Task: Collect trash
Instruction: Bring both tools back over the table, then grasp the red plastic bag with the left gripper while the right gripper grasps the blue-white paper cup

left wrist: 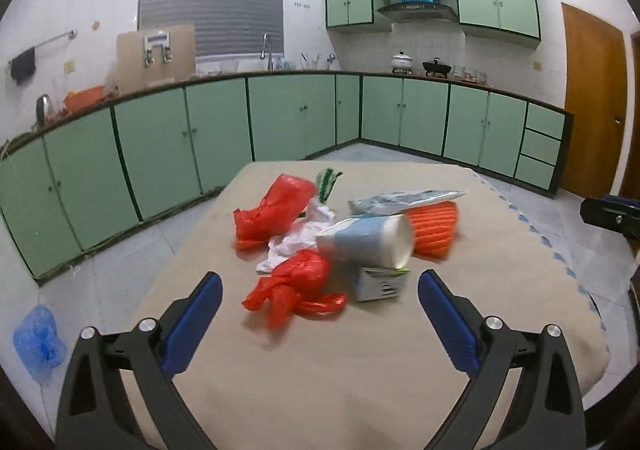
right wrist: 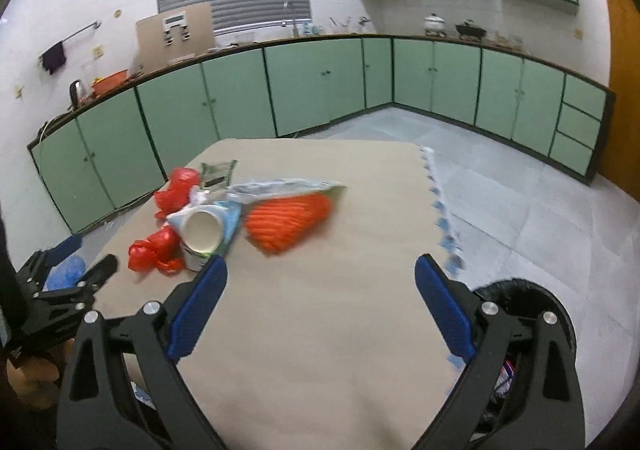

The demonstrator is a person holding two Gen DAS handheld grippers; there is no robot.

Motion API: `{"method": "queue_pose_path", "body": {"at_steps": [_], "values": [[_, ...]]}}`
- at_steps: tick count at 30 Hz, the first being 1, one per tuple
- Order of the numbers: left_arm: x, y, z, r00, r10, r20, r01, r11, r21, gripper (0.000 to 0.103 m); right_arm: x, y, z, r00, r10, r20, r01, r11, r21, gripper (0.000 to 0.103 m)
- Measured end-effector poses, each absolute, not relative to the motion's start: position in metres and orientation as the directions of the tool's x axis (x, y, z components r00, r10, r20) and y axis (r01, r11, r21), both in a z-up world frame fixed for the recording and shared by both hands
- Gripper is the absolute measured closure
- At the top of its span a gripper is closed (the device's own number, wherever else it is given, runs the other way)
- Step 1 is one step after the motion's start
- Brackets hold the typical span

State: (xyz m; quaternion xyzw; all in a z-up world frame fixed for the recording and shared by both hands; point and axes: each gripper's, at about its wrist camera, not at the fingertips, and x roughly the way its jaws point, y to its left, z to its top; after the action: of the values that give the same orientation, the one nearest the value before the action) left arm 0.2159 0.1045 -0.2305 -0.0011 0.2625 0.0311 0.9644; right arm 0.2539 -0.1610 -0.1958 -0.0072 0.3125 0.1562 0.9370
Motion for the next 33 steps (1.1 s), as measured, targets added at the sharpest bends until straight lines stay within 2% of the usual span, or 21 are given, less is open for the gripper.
{"method": "queue_pose_path", "body": {"at_steps": [3,7,12,13,15,16,17,23,28,33], "values": [[0.228,0.118,-0.244,0.842,0.047,-0.537,-0.047,0.999,0.013,0.01,0.26,-0.145,-0.198,0.748,0.288,-0.598,-0.301,0.95,0.082,0.011],[0.251,0.129,-0.262,0.808,0.012,-0.59,-0.021,1.0,-0.008,0.019,0.27,-0.123,-0.205,0.739,0.295,-0.606,-0.301,0.949,0.095,0.011],[0.27,0.144,-0.279,0.773,-0.018,-0.634,-0.009,0.999,-0.039,0.02,0.281,-0.099,-0.22,0.707,0.313,-0.634,-0.317,0.942,0.112,0.011],[0.272,0.146,-0.282,0.767,-0.02,-0.641,-0.007,0.999,-0.04,0.024,0.283,-0.093,-0.222,0.701,0.319,-0.638,-0.326,0.939,0.111,0.011],[0.279,0.151,-0.29,0.734,-0.051,-0.677,0.019,0.998,-0.055,0.056,0.287,-0.082,-0.228,0.685,0.339,-0.644,-0.353,0.929,0.114,0.011],[0.282,0.154,-0.295,0.716,-0.066,-0.695,0.027,0.997,-0.067,0.083,0.289,-0.076,-0.23,0.676,0.353,-0.647,-0.368,0.922,0.119,0.011],[0.282,0.156,-0.297,0.712,-0.072,-0.699,0.027,0.997,-0.075,0.087,0.291,-0.071,-0.232,0.67,0.361,-0.649,-0.378,0.918,0.12,0.011],[0.264,0.161,-0.29,0.766,-0.086,-0.637,0.042,0.996,-0.085,0.094,0.303,-0.044,-0.242,0.645,0.391,-0.656,-0.426,0.897,0.116,0.011],[0.249,0.171,-0.267,0.824,-0.061,-0.564,0.015,0.996,-0.086,0.095,0.314,-0.035,-0.249,0.63,0.403,-0.663,-0.437,0.891,0.127,0.011],[0.259,0.176,-0.257,0.839,-0.062,-0.541,0.018,0.996,-0.086,0.095,0.321,-0.025,-0.257,0.626,0.395,-0.672,-0.442,0.89,0.112,0.011]]}}
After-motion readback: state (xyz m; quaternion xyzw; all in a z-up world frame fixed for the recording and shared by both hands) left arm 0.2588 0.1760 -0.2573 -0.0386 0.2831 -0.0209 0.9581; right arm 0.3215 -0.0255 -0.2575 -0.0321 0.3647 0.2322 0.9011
